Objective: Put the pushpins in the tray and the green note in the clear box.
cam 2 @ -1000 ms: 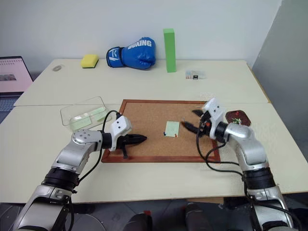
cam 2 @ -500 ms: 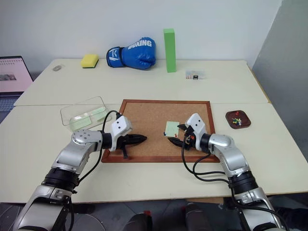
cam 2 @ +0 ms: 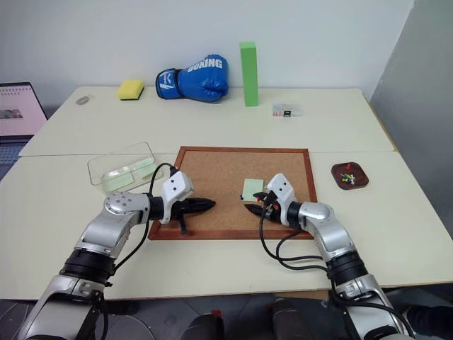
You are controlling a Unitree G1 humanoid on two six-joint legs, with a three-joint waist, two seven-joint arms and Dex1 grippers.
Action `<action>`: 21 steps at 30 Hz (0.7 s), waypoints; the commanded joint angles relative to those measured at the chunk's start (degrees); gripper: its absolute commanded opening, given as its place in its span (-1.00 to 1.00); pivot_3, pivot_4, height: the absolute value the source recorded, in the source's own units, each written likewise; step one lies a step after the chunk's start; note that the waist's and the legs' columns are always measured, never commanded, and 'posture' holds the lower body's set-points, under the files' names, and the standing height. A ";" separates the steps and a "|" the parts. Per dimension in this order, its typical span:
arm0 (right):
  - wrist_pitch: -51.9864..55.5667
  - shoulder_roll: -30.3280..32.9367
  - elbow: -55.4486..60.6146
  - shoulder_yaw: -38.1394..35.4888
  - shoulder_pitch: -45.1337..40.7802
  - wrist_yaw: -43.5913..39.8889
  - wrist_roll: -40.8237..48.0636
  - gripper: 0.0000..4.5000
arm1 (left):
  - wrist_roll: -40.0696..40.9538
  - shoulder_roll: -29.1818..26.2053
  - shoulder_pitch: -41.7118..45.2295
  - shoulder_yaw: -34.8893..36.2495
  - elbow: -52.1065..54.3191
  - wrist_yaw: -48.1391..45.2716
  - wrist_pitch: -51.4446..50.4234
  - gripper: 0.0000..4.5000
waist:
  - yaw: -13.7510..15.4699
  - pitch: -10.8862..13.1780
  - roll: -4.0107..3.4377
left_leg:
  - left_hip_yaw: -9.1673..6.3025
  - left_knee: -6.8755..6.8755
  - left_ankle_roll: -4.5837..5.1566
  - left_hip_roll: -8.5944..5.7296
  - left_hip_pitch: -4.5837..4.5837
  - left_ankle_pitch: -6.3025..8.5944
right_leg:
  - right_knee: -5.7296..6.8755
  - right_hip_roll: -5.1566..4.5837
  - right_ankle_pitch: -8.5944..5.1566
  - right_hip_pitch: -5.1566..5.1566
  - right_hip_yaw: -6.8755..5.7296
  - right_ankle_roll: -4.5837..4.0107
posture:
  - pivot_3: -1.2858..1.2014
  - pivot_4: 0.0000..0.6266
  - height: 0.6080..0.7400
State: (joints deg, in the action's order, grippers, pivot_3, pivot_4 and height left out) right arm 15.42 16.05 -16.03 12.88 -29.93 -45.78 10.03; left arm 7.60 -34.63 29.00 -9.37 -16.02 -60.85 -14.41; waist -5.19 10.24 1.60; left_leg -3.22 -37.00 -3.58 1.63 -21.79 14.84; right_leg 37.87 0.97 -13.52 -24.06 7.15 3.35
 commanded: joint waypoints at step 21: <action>4.49 -1.05 12.71 -3.47 0.67 0.52 4.49 -0.99 | -1.95 -0.92 -2.01 -2.45 -0.52 -1.28 -2.04 -1.00 | -0.01 0.00 -0.01 | -0.03 0.01 0.00 0.01 -0.02 0.00 | 0.00 0.01 0.00 -0.01 -0.02 0.00 | 0.03 -0.52 1.00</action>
State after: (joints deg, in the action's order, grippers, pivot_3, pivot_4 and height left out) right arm 19.21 14.74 -6.49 10.20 -29.53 -45.15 13.50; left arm 7.60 -34.80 28.94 -9.42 -15.72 -61.02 -14.69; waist -5.20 10.25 1.60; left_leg -3.25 -36.99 -3.59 1.64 -21.81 14.84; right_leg 37.86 0.97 -13.53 -24.07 7.13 3.35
